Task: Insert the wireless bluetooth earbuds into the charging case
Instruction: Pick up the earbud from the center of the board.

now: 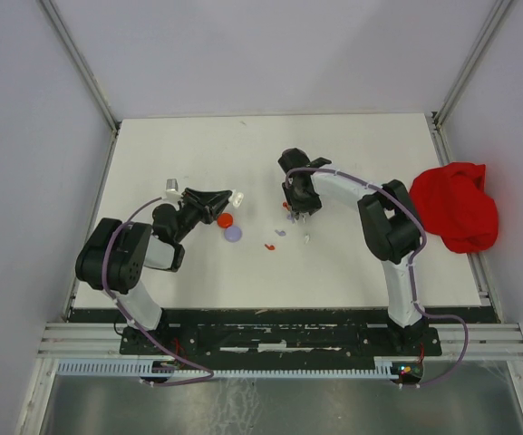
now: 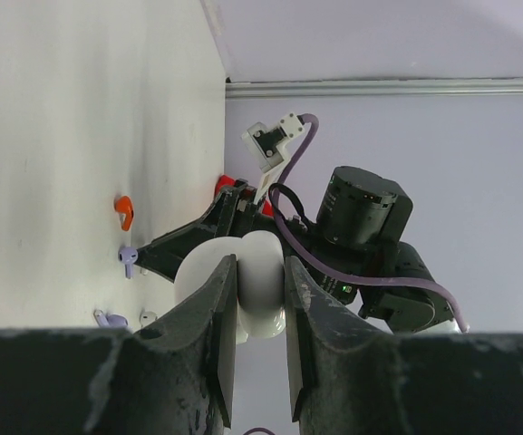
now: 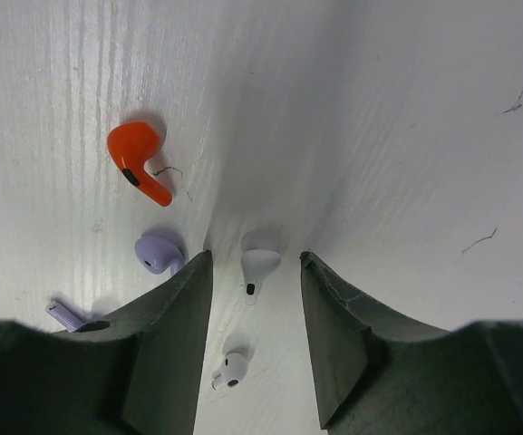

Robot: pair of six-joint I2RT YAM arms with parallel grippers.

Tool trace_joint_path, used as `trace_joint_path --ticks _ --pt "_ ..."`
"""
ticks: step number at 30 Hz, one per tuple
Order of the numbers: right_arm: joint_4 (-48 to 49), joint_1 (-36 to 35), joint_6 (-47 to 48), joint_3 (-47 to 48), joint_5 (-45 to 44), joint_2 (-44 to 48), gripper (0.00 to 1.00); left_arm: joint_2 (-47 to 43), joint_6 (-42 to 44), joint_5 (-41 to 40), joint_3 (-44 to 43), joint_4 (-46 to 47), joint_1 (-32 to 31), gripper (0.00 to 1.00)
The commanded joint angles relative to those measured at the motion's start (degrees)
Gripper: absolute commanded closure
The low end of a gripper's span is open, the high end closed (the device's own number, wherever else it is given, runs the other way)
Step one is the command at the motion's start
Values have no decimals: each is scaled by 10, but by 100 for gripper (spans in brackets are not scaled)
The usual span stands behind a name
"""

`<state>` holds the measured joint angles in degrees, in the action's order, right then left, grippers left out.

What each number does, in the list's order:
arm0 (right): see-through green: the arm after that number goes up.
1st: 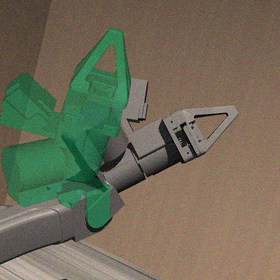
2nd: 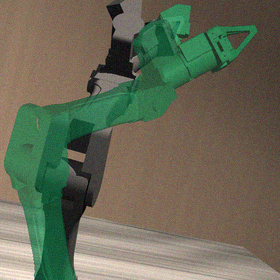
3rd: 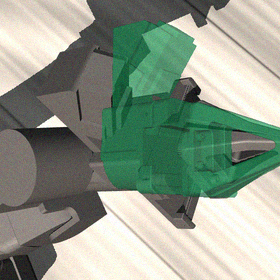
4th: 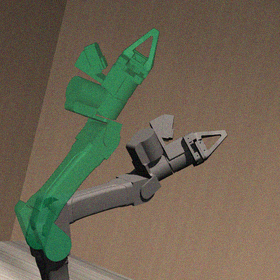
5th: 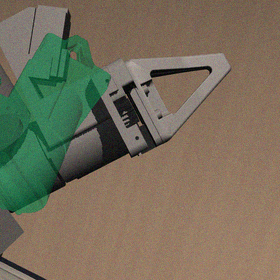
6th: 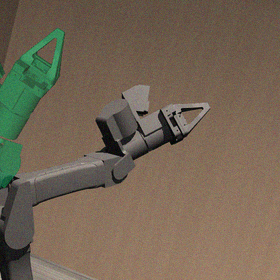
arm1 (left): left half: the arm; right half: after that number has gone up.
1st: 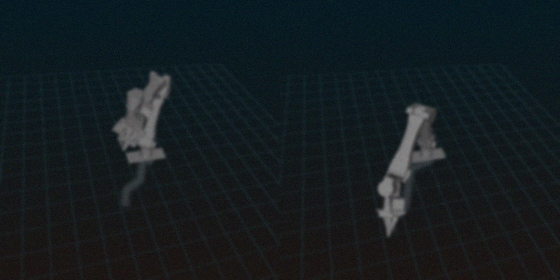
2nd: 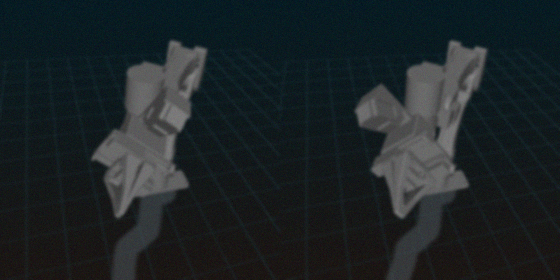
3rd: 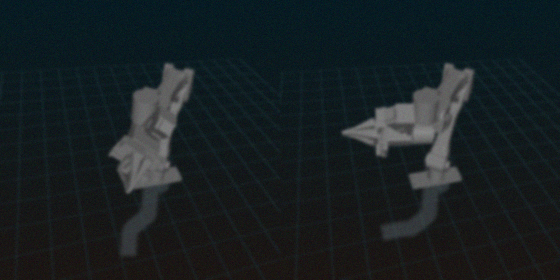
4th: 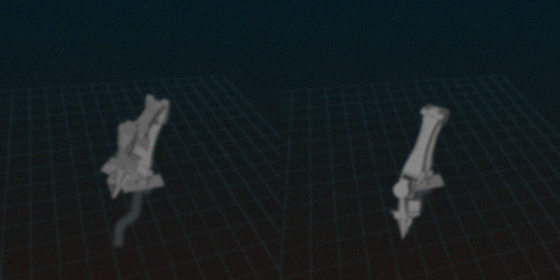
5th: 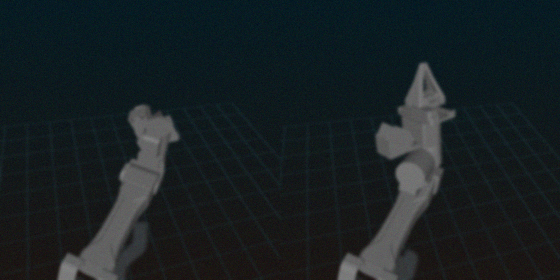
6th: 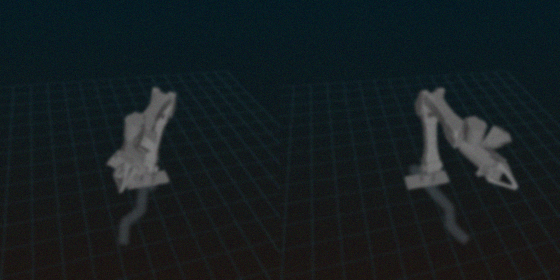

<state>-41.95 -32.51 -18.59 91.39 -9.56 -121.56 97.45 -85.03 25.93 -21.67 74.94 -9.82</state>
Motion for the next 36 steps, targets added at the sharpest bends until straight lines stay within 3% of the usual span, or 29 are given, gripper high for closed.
trace_joint_path --ticks 1,25,36 --pt "-8 4 3 23 12 -4 49 7 -17 10 -7 46 1 97" --pt "-11 22 2 28 42 -19 57 17 -21 9 -13 52 1 97" --pt "-14 25 2 27 50 -21 66 19 -20 8 -13 51 1 97"
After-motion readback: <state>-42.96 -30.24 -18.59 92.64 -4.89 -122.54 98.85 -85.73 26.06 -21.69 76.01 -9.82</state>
